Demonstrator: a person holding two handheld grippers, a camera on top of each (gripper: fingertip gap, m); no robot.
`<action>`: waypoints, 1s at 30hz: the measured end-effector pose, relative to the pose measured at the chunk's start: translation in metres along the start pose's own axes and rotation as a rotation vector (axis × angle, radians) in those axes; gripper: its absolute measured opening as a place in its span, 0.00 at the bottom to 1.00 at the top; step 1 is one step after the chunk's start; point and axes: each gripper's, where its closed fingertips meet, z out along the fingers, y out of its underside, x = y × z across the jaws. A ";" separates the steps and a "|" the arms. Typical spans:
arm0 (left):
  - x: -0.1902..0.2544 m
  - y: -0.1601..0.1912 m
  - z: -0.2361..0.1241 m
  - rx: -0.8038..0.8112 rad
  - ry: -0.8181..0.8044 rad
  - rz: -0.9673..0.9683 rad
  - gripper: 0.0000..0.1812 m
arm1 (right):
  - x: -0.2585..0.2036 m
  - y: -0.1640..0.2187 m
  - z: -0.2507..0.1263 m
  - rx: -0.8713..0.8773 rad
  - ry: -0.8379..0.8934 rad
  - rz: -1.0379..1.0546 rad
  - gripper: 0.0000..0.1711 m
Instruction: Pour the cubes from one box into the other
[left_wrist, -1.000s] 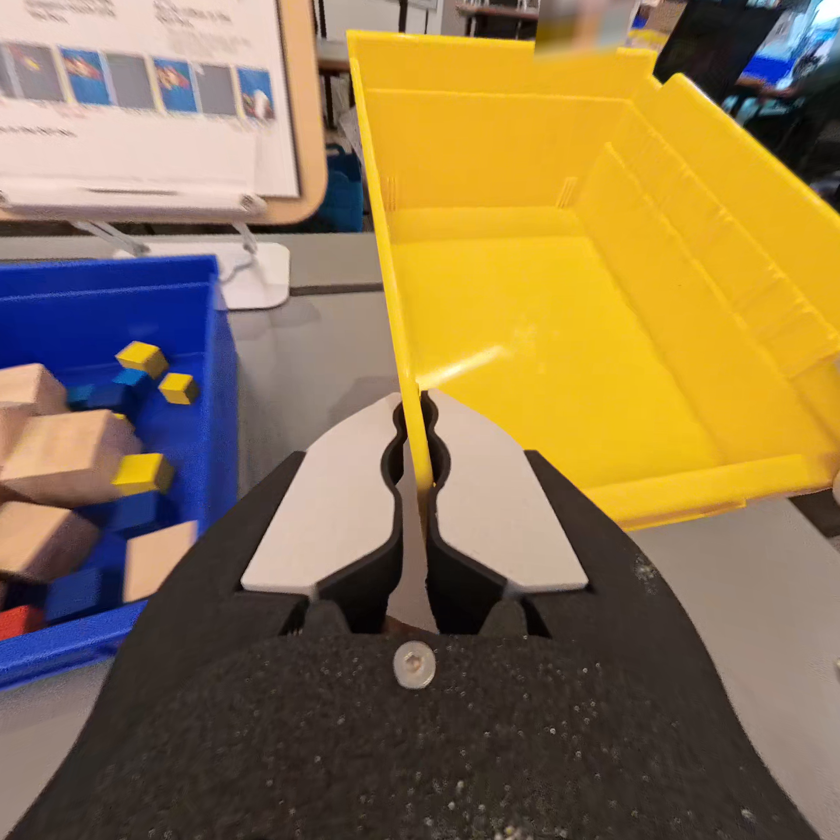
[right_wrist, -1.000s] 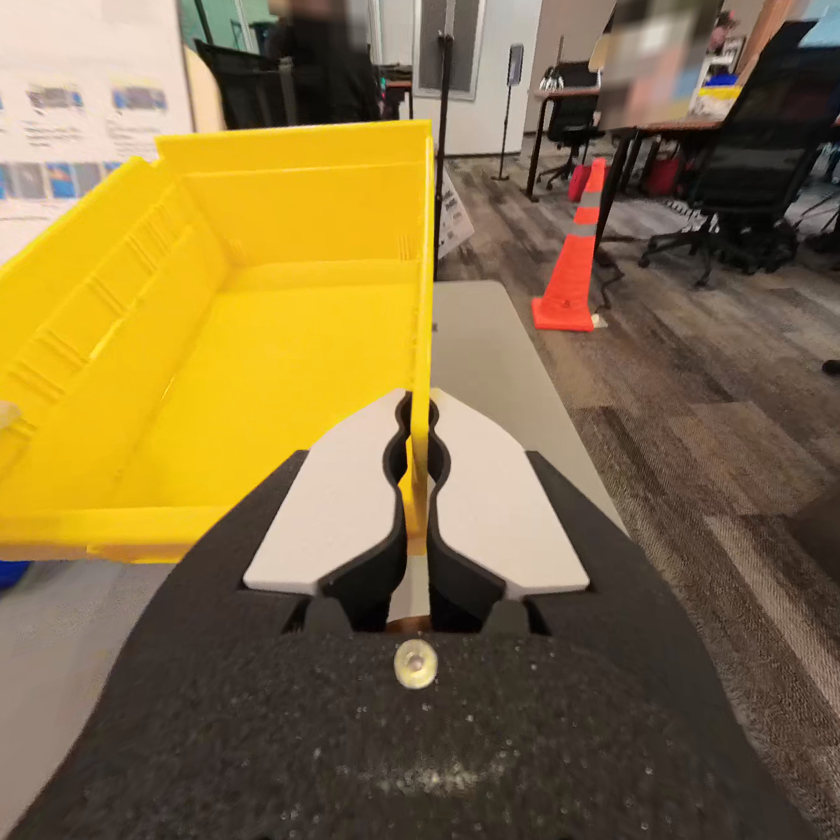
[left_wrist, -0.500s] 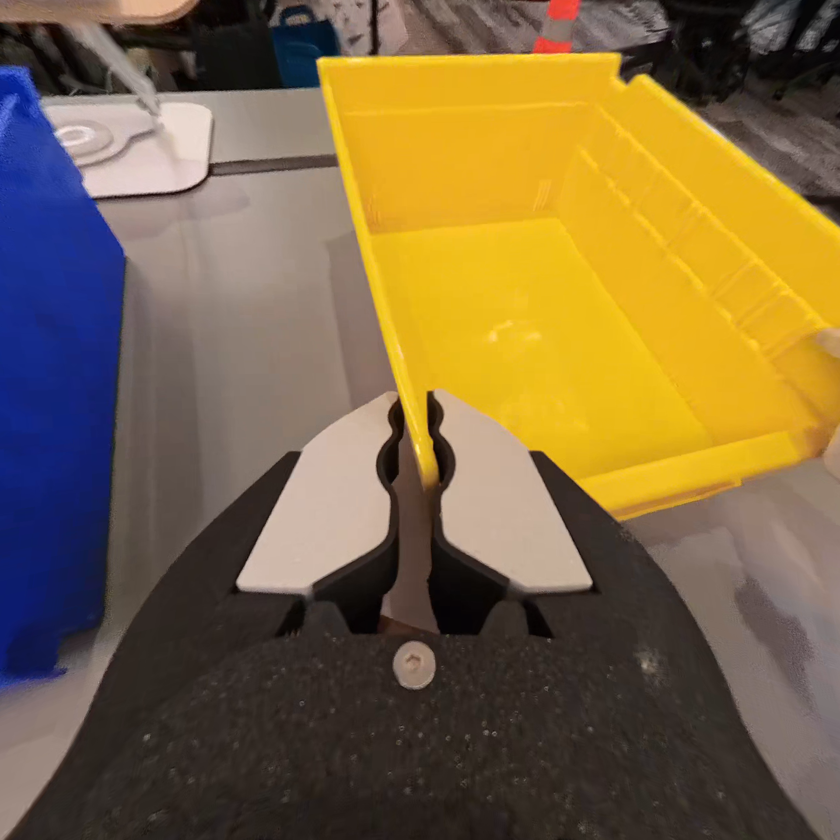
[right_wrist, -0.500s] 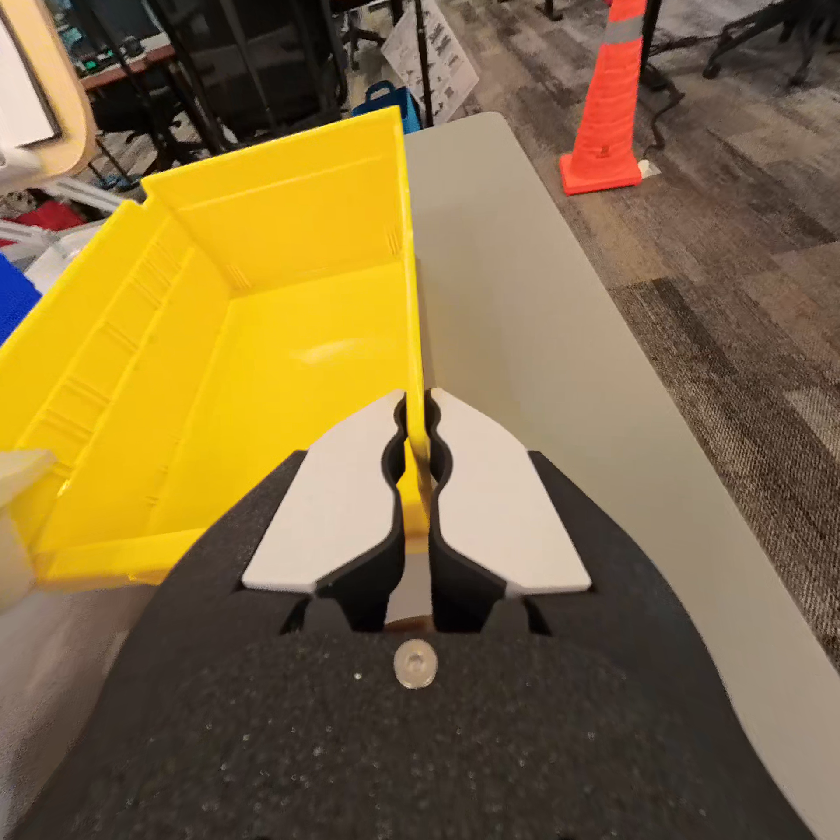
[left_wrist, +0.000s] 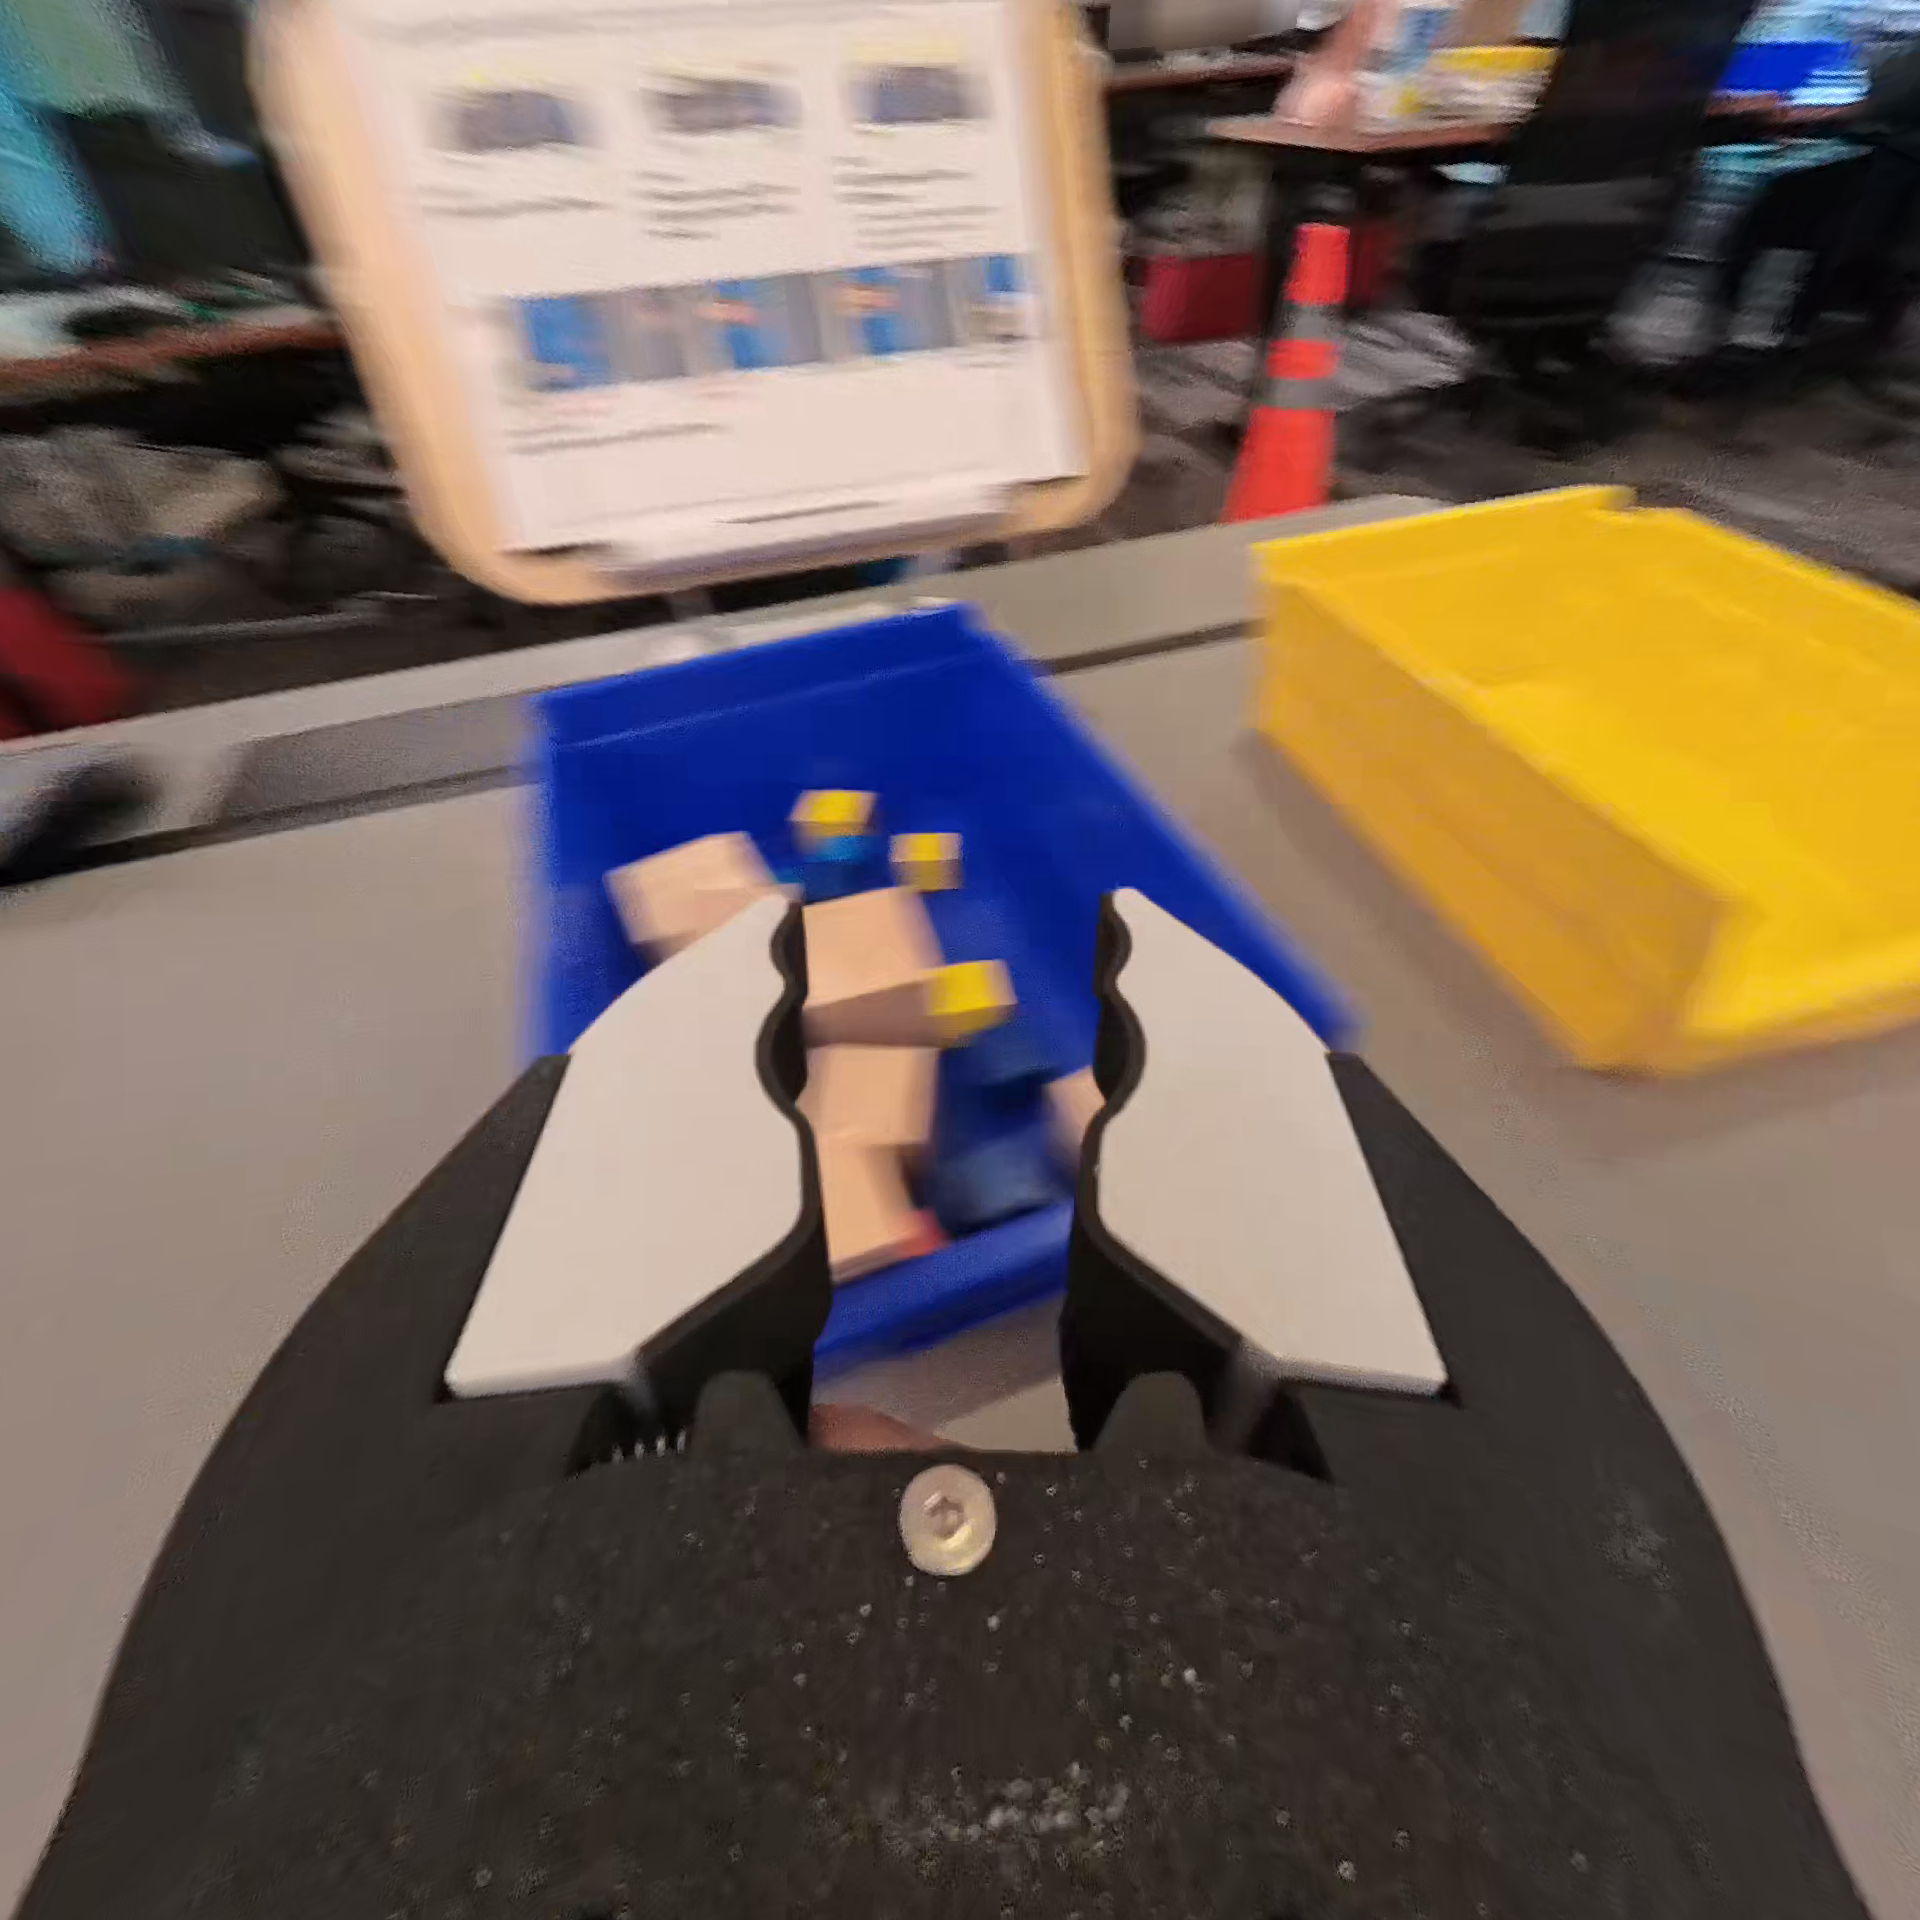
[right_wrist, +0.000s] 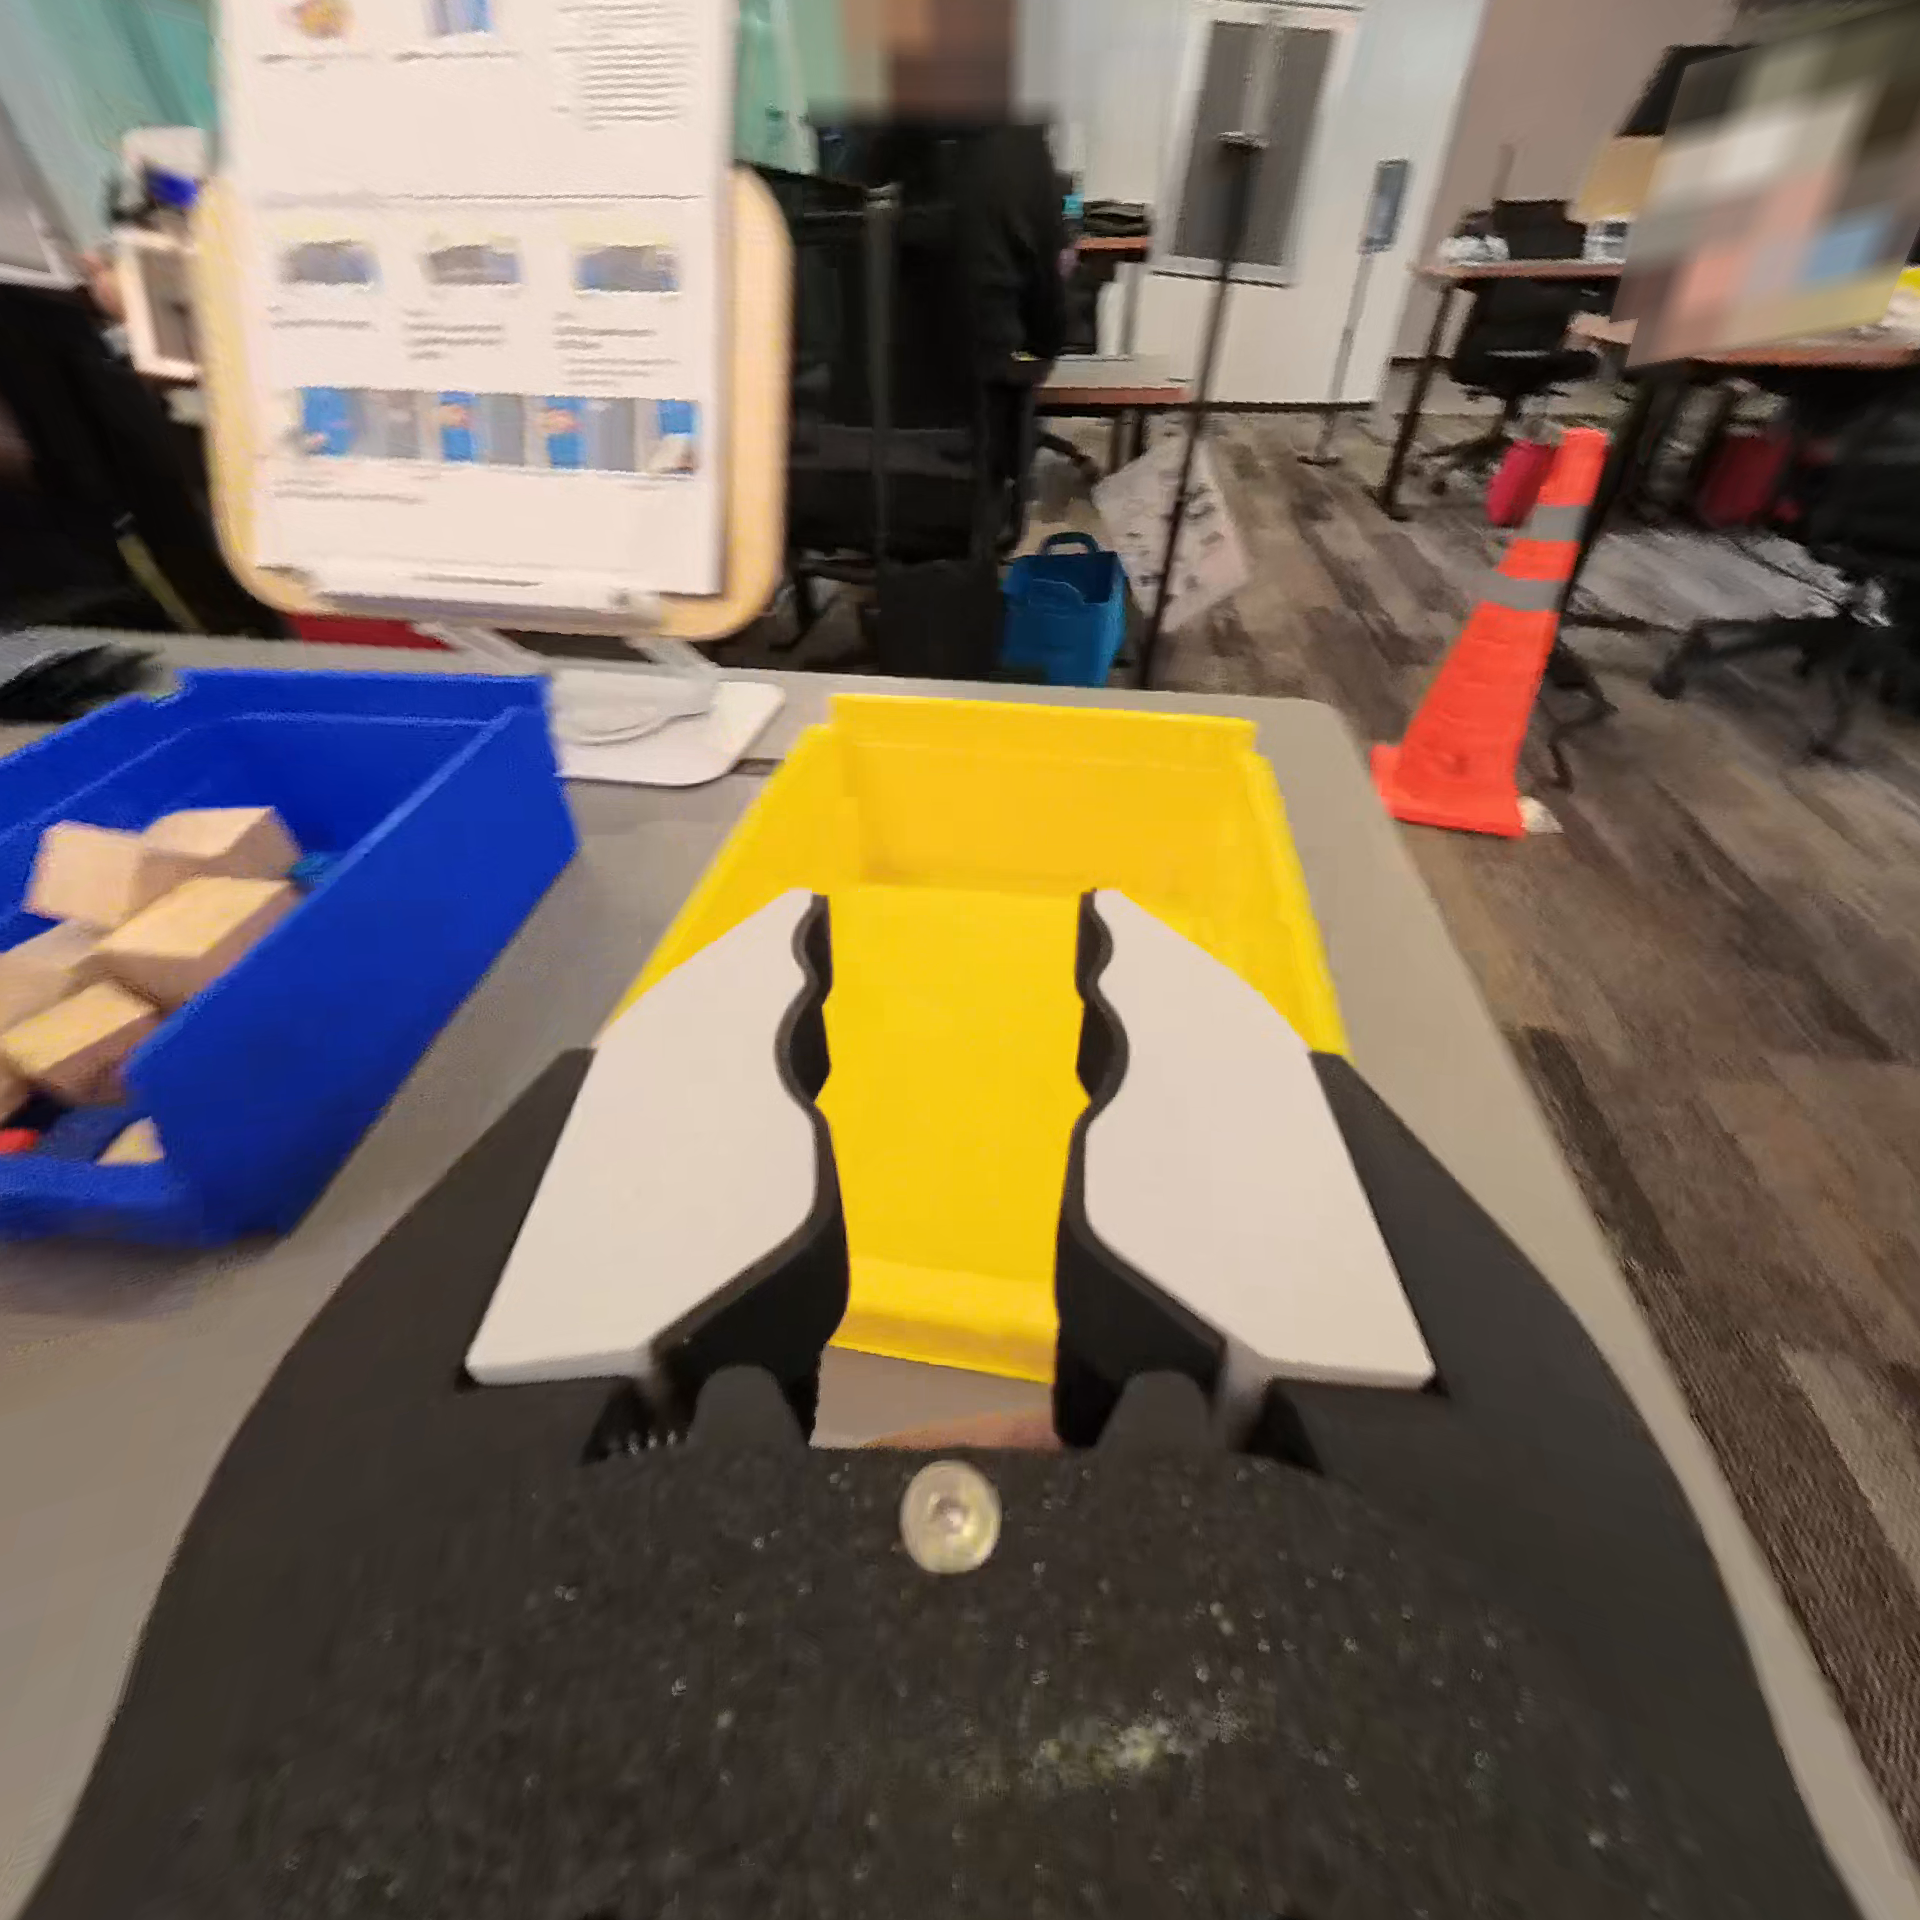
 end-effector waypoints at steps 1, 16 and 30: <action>-0.034 0.009 -0.005 0.005 -0.078 -0.011 0.29 | -0.025 0.000 0.006 -0.004 -0.012 -0.022 0.28; -0.082 0.113 0.029 -0.231 0.009 -0.118 0.05 | -0.249 0.130 0.082 -0.346 -0.072 -0.015 0.07; -0.173 0.071 0.002 -0.103 -0.109 -0.138 0.01 | -0.330 0.066 0.085 -0.148 0.038 -0.088 0.01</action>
